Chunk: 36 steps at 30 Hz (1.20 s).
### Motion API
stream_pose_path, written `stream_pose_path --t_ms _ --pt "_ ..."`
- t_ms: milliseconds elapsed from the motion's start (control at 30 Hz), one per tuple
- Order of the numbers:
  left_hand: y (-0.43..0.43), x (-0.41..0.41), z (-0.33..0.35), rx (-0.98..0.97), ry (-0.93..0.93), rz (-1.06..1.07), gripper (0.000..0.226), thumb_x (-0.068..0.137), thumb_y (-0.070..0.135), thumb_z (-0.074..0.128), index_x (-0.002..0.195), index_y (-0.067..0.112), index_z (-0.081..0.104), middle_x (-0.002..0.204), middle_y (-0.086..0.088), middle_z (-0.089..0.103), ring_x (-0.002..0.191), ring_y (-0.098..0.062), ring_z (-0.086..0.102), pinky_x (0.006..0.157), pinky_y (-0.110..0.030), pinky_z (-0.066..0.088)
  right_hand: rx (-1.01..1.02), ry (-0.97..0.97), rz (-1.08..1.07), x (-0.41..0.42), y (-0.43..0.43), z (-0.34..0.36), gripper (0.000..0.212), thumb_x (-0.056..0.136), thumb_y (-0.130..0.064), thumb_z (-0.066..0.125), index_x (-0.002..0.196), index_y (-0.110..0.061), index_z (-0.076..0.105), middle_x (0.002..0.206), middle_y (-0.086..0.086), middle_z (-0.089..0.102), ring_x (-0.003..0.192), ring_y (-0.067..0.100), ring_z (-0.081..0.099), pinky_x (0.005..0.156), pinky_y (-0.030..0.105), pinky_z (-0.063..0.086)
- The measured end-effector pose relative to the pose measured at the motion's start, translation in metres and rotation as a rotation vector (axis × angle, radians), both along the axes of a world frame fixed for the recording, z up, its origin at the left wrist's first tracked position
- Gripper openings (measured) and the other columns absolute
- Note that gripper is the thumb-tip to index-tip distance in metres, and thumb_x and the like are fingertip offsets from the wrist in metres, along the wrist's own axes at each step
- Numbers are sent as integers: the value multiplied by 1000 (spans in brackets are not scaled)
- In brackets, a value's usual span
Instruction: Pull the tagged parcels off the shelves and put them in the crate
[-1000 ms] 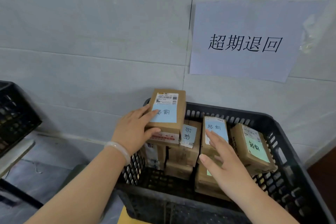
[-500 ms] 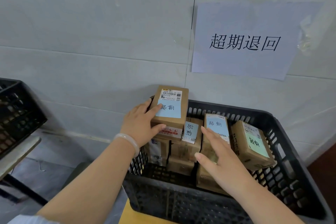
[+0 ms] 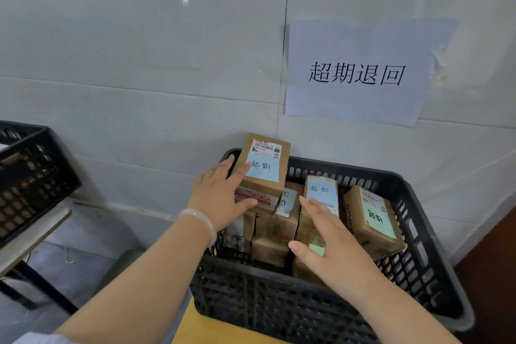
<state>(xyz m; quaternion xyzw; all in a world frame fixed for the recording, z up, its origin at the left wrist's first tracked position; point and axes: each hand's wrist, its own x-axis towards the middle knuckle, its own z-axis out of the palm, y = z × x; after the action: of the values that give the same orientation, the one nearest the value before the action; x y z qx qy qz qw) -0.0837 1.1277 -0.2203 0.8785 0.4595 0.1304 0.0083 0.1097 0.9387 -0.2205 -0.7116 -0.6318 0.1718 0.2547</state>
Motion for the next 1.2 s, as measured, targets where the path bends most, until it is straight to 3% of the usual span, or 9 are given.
stream_pose_path --t_ms 167,267,500,633,967,1200 --pt "-44 -15 1 41 -31 21 82 86 73 44 153 46 5 165 2 6 149 -24 13 120 -45 14 1 -91 91 -8 0 1 83 83 -72 49 139 -65 -12 151 -36 -13 141 -6 -2 117 35 15" --pt "-80 -34 0 87 -9 75 82 85 74 41 154 44 6 164 2 10 148 -23 17 120 -48 18 74 -191 204 -21 -2 -2 86 82 -75 45 142 -60 -14 146 -38 -20 135 -8 -5 111 28 5" --pt "-193 -77 -1 110 -21 335 81 84 72 47 152 45 15 164 3 15 148 -22 16 121 -49 14 199 -283 469 -57 -27 -8 90 80 -78 43 150 -47 -4 161 -18 1 147 6 1 114 31 4" --pt "-279 -106 -1 110 -16 549 81 82 70 54 152 44 22 163 2 19 148 -21 19 121 -48 13 212 -271 710 -93 -56 -12 88 79 -79 35 151 -45 -2 162 -13 1 148 8 -2 120 36 6" --pt "-519 -184 -8 52 18 1224 76 86 68 49 152 41 23 162 1 21 148 -21 20 119 -48 18 245 -203 1328 -224 -192 -26 88 80 -75 39 149 -48 -10 161 -16 -9 147 6 -14 121 37 -4" --pt "-650 -210 -4 99 -17 1537 76 86 69 49 152 41 24 162 0 21 148 -21 22 119 -46 19 331 -187 1586 -304 -271 -5 88 79 -77 36 151 -45 -3 161 -16 -8 147 6 -14 119 34 -9"
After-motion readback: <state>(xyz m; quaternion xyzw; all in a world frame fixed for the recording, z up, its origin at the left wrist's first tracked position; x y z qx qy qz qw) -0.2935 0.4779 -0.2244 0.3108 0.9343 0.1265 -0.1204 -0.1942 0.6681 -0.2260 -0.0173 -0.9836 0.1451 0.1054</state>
